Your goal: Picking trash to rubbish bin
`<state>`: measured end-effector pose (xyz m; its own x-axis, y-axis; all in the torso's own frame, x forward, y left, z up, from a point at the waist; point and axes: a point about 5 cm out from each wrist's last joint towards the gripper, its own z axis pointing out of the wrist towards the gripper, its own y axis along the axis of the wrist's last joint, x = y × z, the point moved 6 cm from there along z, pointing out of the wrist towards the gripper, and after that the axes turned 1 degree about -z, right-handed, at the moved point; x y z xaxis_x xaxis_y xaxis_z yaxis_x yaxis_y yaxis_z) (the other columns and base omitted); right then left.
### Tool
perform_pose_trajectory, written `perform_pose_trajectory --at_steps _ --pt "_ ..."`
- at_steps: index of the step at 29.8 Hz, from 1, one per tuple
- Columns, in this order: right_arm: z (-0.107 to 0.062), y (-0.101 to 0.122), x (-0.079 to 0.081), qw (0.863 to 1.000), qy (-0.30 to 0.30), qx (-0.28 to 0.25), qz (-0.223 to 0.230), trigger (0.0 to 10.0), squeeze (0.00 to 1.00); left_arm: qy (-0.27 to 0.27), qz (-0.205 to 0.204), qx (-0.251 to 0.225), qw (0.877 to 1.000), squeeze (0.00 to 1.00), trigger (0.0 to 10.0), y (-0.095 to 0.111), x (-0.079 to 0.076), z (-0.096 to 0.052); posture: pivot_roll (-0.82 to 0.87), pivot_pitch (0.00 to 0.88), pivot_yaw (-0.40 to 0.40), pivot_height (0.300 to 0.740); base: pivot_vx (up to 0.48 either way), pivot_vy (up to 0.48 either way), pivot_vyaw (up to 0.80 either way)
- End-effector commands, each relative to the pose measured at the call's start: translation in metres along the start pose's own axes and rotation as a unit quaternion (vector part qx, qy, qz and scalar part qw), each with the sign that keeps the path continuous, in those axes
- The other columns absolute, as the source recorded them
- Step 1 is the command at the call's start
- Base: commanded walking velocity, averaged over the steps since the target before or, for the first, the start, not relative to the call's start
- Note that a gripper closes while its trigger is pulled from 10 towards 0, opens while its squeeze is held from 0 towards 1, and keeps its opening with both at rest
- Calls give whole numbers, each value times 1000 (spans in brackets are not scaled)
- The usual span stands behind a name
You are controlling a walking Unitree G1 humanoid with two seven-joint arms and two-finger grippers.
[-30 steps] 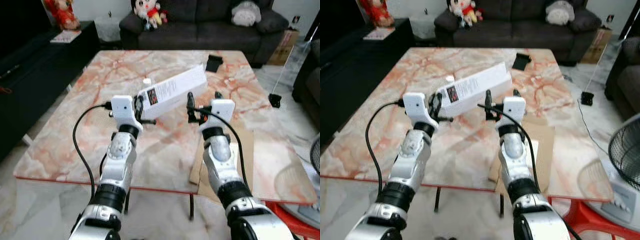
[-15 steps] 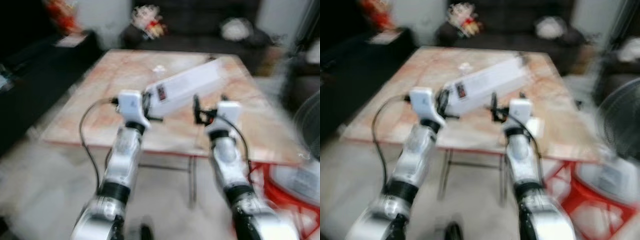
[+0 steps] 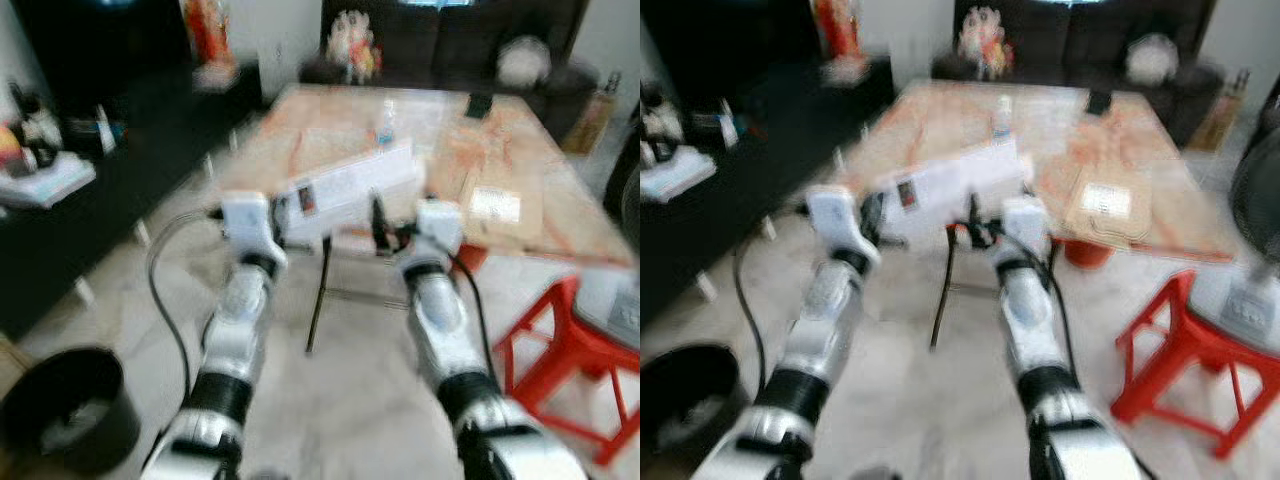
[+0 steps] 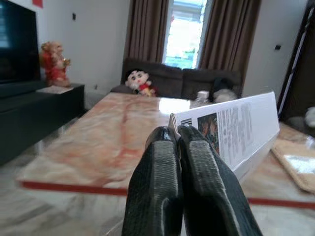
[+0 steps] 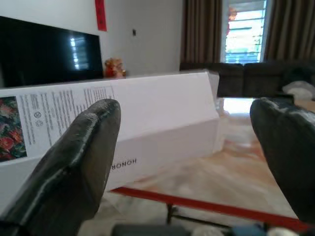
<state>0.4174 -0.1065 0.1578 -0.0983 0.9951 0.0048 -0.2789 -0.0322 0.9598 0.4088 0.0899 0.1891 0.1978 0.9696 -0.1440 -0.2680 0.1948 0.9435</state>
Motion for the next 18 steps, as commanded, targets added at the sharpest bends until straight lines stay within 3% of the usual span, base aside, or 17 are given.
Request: perform_pose_trajectory --at_steps 1,7,12,18 --pt "3 3 -3 1000 -3 -2 -1 10000 0 -2 -1 -7 1000 0 10000 5 -3 3 33 0 41 740 0 0 0" --pt "1 -1 -4 1000 -3 6 -2 10000 0 13 -3 10 1000 0 10000 -3 7 0 33 0 41 740 0 0 0" --pt "-4 -14 -8 1000 -6 30 6 10000 0 42 -36 50 997 0 10000 -21 31 -6 28 0 37 740 0 0 0" --pt "-9 -27 -10 998 -6 59 5 10000 0 46 -3 74 996 0 10000 -30 45 -11 30 0 35 740 0 0 0"
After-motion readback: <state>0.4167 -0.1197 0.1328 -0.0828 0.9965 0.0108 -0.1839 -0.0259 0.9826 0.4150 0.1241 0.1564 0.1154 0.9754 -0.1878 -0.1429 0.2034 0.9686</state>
